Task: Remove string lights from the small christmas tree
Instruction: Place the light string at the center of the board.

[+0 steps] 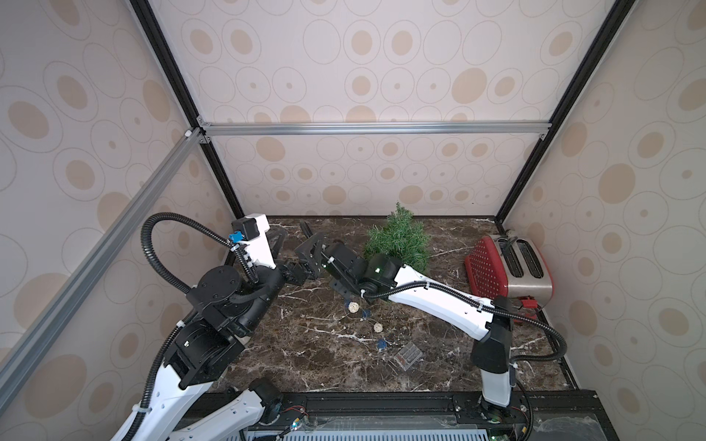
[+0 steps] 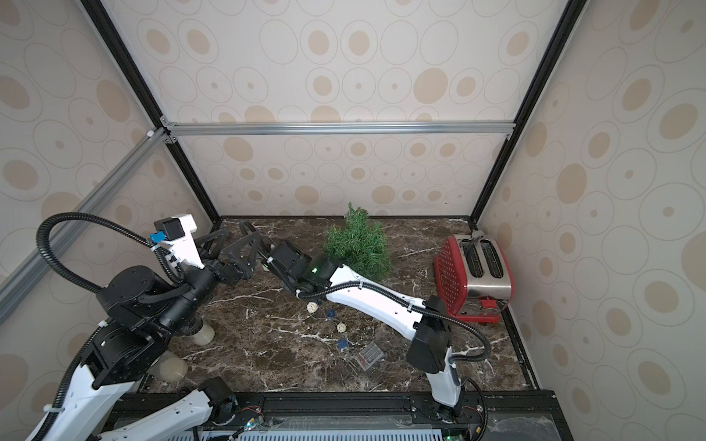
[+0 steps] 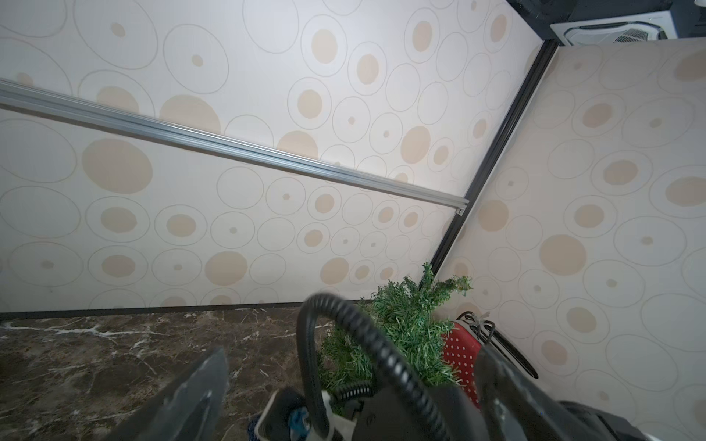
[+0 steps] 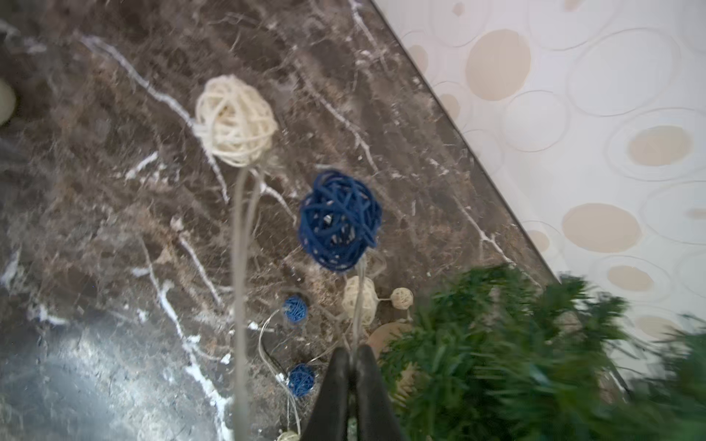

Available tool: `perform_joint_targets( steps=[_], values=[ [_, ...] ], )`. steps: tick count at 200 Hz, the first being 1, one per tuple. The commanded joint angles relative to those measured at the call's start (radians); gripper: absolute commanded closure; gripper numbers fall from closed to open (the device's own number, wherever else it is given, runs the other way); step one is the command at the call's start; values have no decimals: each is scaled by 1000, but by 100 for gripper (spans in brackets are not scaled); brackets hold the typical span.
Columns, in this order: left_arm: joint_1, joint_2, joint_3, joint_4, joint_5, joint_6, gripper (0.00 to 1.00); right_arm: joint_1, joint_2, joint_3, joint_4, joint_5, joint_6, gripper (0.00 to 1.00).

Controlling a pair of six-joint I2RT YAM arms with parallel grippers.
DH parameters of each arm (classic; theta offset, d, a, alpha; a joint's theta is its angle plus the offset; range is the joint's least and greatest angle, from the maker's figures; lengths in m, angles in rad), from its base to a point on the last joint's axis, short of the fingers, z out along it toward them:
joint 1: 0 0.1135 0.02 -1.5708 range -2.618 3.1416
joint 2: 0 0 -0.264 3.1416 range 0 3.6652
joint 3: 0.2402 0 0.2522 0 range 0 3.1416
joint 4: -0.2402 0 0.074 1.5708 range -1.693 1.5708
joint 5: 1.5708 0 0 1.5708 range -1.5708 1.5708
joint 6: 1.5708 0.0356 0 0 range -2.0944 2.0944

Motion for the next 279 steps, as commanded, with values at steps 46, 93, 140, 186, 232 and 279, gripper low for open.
perform_joint_targets(
  steps=[46,93,140,186,232,279],
  values=[
    [-5,26,12,-69,-66,32,1,53,-188,-381,-4,-98,107,100],
    [4,47,-10,-97,-120,7,1,61,-256,-478,-13,-109,174,1],
    [10,72,0,-123,-163,1,1,66,-384,-547,-20,-145,213,0],
    [137,113,-72,-75,-159,-38,1,61,-593,-670,100,-163,286,0],
    [247,272,-266,146,-327,32,1,-11,-749,-741,267,-74,380,0],
    [448,429,-333,250,-381,65,1,-82,-908,-828,337,85,436,2]
  ],
)
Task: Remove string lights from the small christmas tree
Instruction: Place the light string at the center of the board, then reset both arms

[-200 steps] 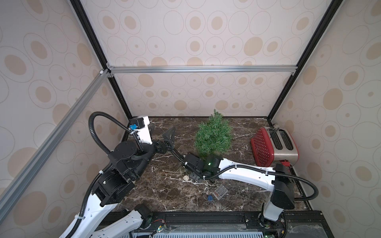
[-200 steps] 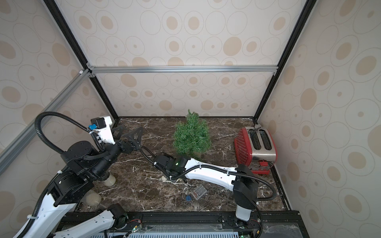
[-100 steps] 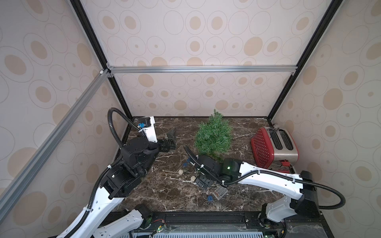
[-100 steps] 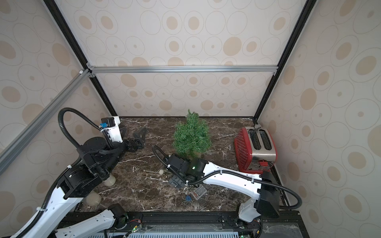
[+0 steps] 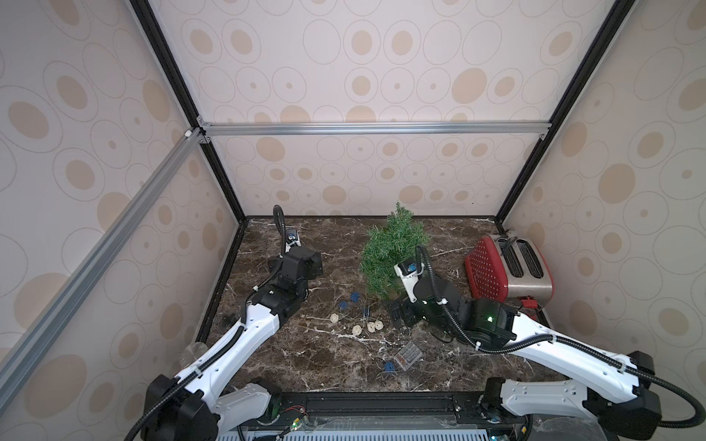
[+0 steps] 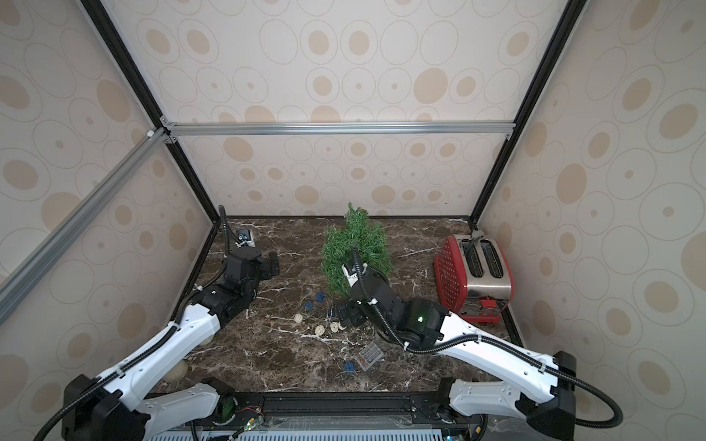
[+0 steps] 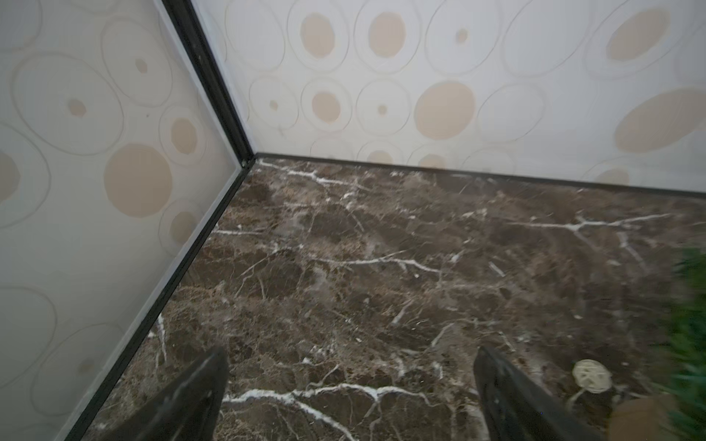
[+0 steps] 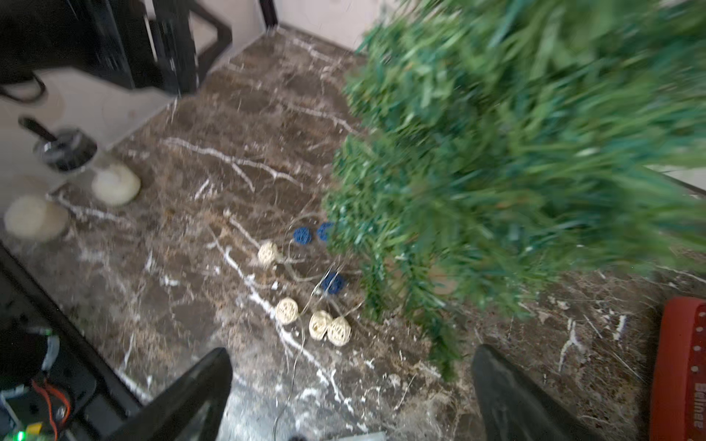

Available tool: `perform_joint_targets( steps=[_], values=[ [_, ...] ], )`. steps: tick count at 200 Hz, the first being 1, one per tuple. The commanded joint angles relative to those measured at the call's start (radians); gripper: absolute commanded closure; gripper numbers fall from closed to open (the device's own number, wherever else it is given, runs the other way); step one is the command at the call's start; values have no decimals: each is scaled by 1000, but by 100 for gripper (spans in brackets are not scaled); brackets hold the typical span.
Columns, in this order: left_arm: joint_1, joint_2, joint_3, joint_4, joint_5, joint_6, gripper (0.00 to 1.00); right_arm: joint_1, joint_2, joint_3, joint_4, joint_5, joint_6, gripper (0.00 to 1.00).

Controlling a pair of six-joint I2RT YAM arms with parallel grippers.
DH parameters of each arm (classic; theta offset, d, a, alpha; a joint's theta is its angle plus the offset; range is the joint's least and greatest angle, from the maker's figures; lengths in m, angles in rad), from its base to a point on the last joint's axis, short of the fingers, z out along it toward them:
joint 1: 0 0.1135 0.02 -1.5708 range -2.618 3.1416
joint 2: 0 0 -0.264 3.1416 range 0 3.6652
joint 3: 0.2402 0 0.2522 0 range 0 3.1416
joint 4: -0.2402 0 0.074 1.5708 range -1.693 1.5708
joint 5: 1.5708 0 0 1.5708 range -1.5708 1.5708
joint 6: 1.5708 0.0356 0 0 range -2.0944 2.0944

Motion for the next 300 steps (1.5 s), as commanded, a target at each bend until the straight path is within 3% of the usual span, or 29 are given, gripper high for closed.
perform_joint_targets(
  steps=[1,18,54,65,74,91,126,143,169,209,235,250,260,274,287,300],
  values=[
    [135,28,9,104,-72,17,1,-18,-81,-61,63,136,56,2],
    [201,81,-28,163,-106,72,1,-52,-148,-107,104,133,52,3],
    [218,279,-88,313,-175,173,1,-114,-147,-109,81,127,64,0],
    [219,310,-118,407,-155,218,1,-119,-133,-98,70,156,56,0],
    [220,325,-90,372,-149,239,1,-123,-128,-97,80,168,33,0],
    [225,315,-154,558,-111,316,1,-144,-136,-126,135,173,5,0],
    [250,322,-177,627,-45,376,1,-267,-172,-178,215,115,10,0],
    [297,292,-187,578,-22,332,1,-363,-173,-162,180,59,35,0],
    [390,232,-257,546,64,211,1,-467,-164,-135,124,80,67,0],
    [395,333,-364,808,101,209,1,-601,-128,-142,197,10,77,0],
    [386,344,-363,808,176,250,1,-678,-51,-134,259,-33,52,0],
    [386,352,-469,980,207,259,1,-697,-32,-179,364,-12,20,0],
    [386,410,-531,1212,194,278,1,-709,-27,-225,453,12,-22,0],
    [385,358,-451,960,176,252,1,-729,-12,-303,599,50,-102,0],
    [383,390,-478,1074,170,264,1,-752,25,-367,700,107,-166,0],
    [381,368,-474,1024,170,257,1,-762,70,-410,756,146,-225,0]
  ],
)
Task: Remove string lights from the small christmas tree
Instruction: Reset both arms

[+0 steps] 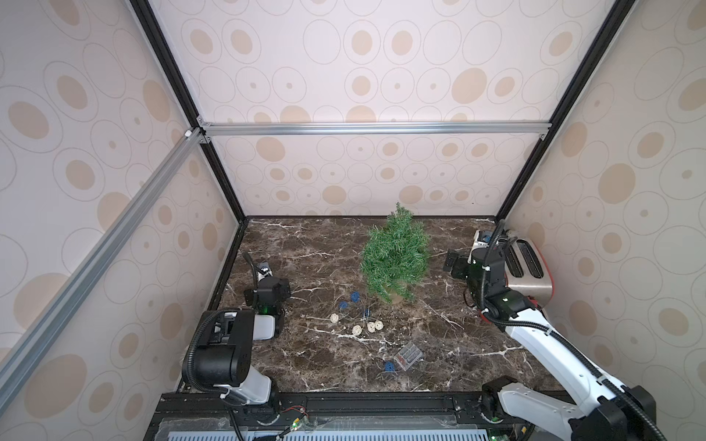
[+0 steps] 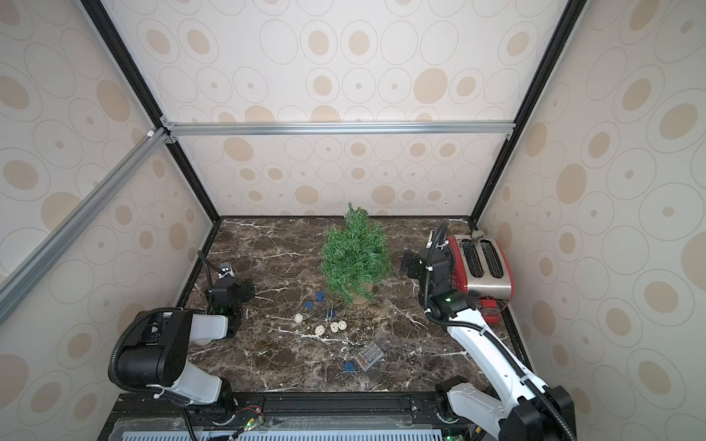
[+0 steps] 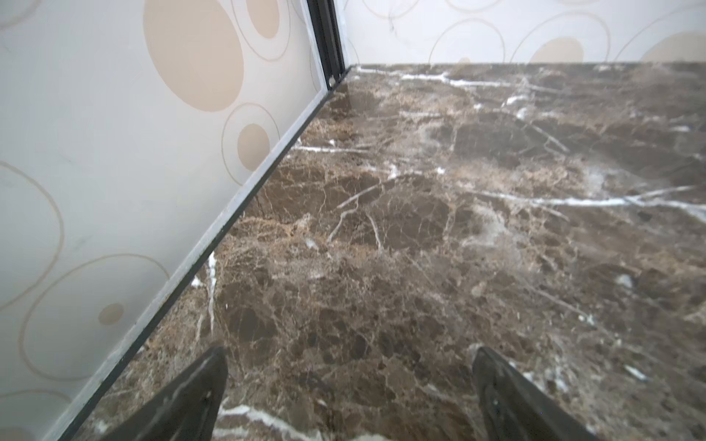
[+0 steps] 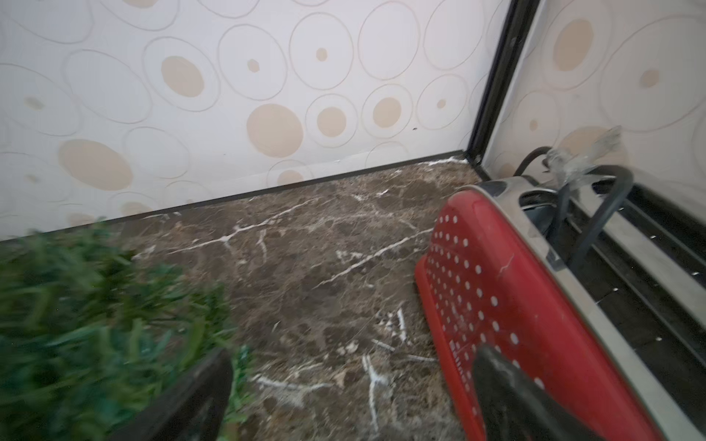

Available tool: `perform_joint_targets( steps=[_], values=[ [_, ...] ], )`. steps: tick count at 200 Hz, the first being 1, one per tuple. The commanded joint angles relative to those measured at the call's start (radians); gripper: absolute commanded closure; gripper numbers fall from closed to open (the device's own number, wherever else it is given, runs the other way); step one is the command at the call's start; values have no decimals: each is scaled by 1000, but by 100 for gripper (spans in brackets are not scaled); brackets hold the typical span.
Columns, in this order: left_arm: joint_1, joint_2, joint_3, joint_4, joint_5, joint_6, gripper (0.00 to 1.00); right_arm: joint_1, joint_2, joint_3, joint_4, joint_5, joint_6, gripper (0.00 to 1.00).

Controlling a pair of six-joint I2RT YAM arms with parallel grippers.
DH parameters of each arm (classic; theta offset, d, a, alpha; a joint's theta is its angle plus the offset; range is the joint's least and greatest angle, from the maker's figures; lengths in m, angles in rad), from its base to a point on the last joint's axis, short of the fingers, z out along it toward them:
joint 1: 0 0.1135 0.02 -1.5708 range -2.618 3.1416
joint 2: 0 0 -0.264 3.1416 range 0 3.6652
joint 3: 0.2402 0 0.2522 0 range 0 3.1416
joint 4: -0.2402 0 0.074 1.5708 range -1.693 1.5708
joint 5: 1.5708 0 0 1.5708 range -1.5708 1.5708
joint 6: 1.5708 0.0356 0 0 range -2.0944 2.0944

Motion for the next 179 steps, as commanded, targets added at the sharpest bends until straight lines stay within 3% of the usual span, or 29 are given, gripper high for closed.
perform_joint_targets(
  steps=[1,23,59,81,112,128,141,157,179],
  values=[
    [-7,-12,17,59,0,16,1,-23,70,-78,216,105,-152,0],
    [-6,-11,12,71,0,18,1,-56,132,-154,302,166,-191,0],
    [-6,-9,12,75,0,18,1,-90,213,-314,543,130,-234,0],
    [-6,-8,12,75,-1,18,1,-121,300,-411,818,64,-251,0],
    [-6,-9,12,75,1,19,1,-146,424,-408,950,-17,-273,0],
    [-6,-8,12,75,-2,19,1,-168,433,-402,887,-71,-243,0],
    [-7,-8,12,77,-2,19,1,-175,493,-418,1024,-80,-273,0],
    [-7,-8,12,75,-2,18,1,-182,449,-369,842,-96,-241,0],
    [-8,-8,12,75,-2,19,1,-201,468,-367,874,-105,-228,0]
  ],
)
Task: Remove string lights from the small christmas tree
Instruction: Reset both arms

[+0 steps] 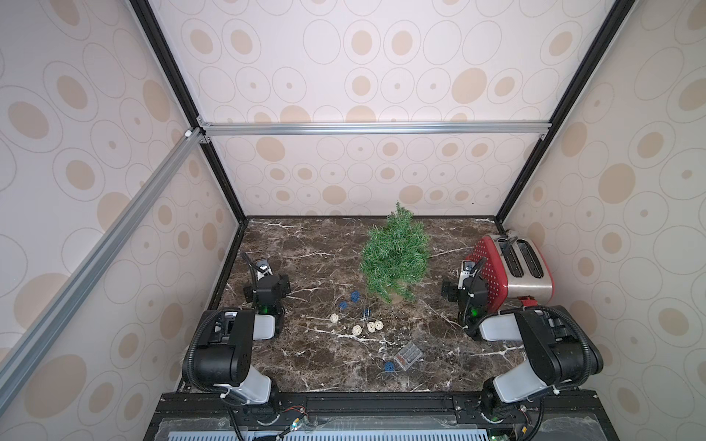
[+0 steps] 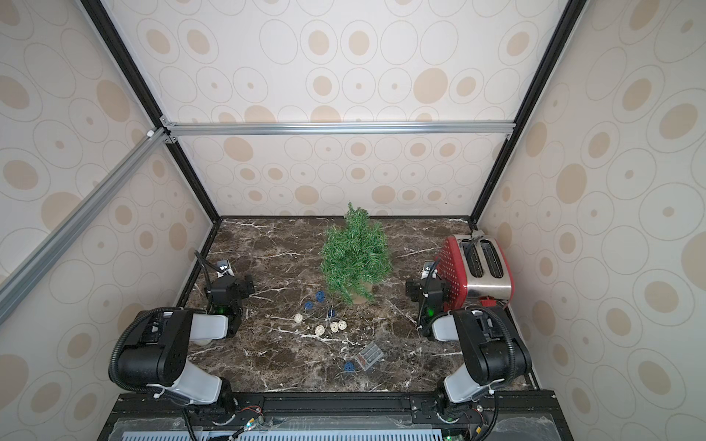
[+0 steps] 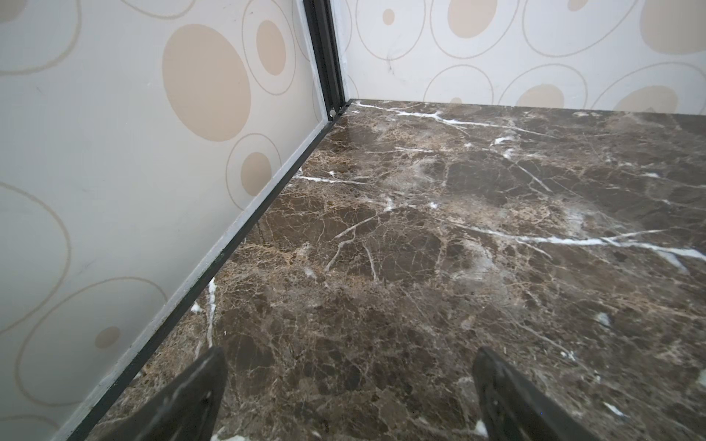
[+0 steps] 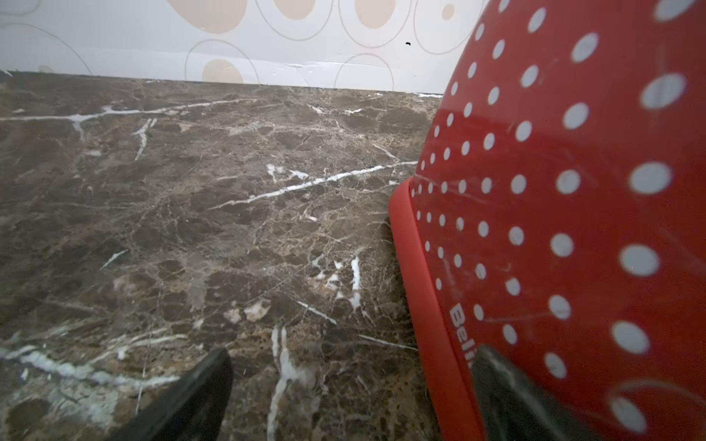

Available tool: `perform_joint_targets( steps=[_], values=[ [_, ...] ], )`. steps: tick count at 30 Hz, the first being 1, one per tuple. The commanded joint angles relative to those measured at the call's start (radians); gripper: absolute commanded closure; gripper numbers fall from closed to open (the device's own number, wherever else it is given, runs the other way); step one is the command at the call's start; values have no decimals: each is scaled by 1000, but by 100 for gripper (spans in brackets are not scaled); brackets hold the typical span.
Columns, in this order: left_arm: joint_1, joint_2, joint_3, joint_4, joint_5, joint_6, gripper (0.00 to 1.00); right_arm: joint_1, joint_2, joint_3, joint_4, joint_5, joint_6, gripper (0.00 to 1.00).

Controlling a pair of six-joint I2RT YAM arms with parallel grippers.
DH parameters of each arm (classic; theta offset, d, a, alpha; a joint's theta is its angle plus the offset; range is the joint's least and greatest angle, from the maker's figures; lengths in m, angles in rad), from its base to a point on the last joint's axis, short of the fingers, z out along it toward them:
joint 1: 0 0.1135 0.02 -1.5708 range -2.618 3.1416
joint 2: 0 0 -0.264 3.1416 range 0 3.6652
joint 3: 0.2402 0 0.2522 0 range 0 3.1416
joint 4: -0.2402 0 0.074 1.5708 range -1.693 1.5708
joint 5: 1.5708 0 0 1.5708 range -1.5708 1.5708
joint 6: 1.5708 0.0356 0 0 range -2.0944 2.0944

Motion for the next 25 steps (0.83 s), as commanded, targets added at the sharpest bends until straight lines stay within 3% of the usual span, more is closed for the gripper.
perform_joint_targets(
  steps=[1,25],
  values=[
    [-4,-8,11,27,-2,20,1,-46,1,22,8,27,-5,0],
    [-6,-6,16,22,-3,23,1,-50,-9,23,-12,23,-1,0]
  ],
)
